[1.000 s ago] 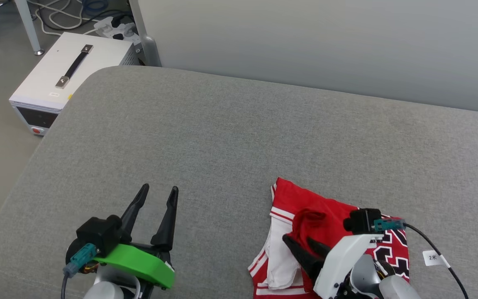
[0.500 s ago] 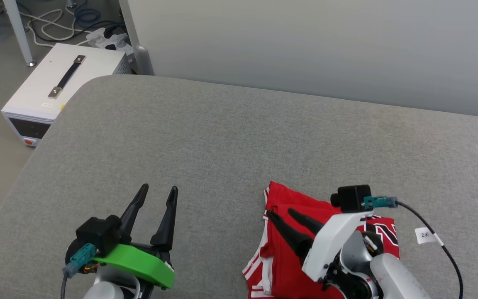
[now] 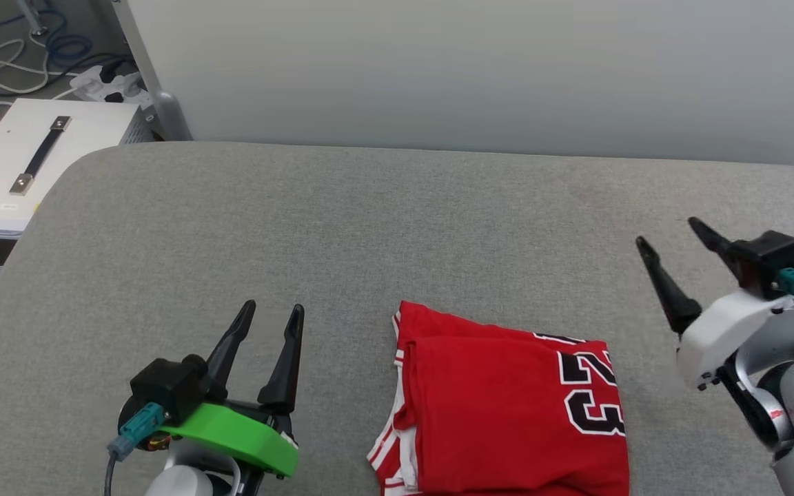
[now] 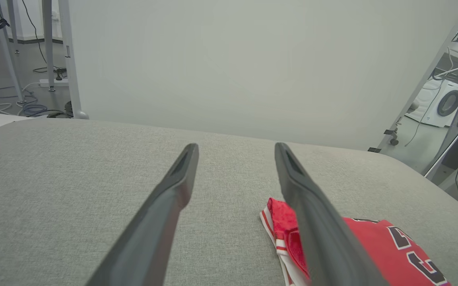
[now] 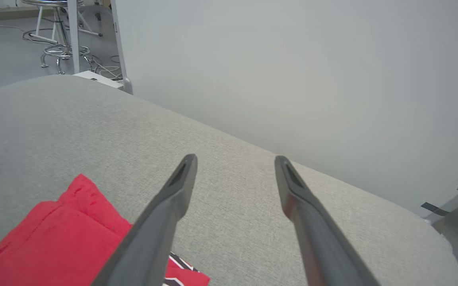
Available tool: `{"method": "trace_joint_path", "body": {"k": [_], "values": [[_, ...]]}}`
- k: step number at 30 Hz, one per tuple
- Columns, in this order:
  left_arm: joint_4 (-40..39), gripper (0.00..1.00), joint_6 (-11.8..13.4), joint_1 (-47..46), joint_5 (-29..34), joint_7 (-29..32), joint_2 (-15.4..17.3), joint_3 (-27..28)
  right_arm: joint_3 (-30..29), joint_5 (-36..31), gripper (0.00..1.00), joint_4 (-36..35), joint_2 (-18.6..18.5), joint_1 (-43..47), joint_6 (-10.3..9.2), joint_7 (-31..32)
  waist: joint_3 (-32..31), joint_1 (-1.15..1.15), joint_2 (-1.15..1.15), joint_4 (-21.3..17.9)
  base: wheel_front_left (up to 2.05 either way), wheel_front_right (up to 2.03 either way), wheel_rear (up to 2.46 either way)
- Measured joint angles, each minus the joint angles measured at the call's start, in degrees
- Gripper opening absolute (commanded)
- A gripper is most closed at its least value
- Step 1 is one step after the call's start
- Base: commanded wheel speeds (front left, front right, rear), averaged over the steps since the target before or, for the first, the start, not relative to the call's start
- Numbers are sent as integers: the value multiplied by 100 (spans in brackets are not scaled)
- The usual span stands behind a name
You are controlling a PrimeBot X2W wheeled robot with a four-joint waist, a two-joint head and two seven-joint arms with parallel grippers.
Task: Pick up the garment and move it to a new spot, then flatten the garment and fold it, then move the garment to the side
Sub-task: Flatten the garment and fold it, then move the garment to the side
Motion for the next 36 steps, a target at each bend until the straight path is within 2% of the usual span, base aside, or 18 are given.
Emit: {"method": "trace_joint_path", "body": {"k": [3,9,16,19,26,36], "values": [[-22,100,0,-1,0,0,-30,-2,-345,-210,100,-51,-8,157,0,-331,38,0,0,-65,0,0,0],[-109,100,0,30,62,0,-154,204,-1066,-503,100,-290,264,838,0,-878,100,0,0,-152,0,0,0],[-158,100,0,287,240,0,-263,368,-1645,-736,100,-576,817,1486,0,-1386,150,0,0,-189,0,0,0],[-229,100,0,300,282,0,-291,380,-1780,-820,100,-628,1082,1701,0,-1572,140,0,0,-179,0,0,0],[-242,100,0,449,363,0,-311,417,-1838,-953,100,-559,1413,1901,0,-1736,80,0,0,-189,0,0,0],[-269,100,0,458,375,0,-327,421,-1803,-993,100,-458,1457,1901,0,-1684,67,0,0,-162,0,0,0]]}}
